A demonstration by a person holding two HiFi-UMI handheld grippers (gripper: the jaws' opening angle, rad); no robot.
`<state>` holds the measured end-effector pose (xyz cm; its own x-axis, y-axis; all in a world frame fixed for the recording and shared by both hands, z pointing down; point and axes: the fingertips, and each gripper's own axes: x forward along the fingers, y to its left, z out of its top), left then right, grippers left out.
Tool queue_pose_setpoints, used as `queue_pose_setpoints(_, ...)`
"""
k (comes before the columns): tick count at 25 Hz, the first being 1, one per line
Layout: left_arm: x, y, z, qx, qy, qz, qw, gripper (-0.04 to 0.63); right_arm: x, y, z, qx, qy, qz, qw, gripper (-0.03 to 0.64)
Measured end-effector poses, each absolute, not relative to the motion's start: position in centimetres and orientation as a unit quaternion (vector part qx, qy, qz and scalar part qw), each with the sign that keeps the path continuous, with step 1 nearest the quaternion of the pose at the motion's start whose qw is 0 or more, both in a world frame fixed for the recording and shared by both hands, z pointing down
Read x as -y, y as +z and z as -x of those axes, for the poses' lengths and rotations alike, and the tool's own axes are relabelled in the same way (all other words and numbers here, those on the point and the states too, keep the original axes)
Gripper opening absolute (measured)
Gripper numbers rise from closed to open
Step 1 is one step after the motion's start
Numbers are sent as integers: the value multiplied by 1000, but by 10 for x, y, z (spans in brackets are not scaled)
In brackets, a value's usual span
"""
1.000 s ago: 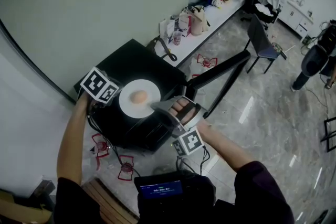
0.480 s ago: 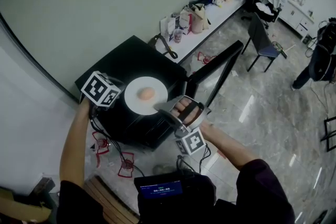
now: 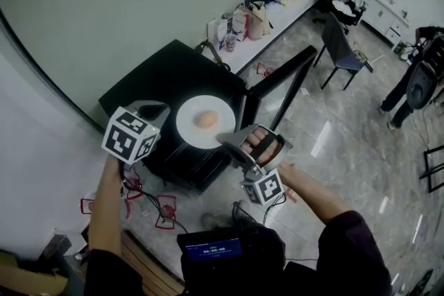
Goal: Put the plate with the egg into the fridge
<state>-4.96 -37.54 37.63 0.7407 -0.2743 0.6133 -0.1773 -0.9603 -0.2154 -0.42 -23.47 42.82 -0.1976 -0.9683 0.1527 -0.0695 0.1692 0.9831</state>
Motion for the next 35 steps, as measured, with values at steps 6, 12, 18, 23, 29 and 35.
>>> queue_pose_setpoints(6, 307, 356, 41, -113, -231, 962, 89, 9, 191, 427, -4, 592, -486, -435, 474, 20)
queue_pose_setpoints(12, 231, 369, 21, -123, -187, 970, 91, 9, 154, 458, -32, 611, -478, -418, 473, 20)
queue_pose_setpoints(18, 191, 401, -14, -153, -185, 969, 63, 9, 141, 478, -52, 643, -488, -383, 449, 20)
queue_pose_setpoints(23, 184, 412, -16, -192, -193, 961, 47, 9, 134, 487, -56, 663, -499, -357, 428, 20)
queue_pose_setpoints(29, 170, 431, -8, -225, -193, 955, 29, 9, 125, 504, -48, 679, -499, -340, 418, 20)
queue_pose_setpoints(35, 170, 438, 5, -245, -187, 951, 23, 9, 130, 507, -33, 689, -493, -334, 412, 20)
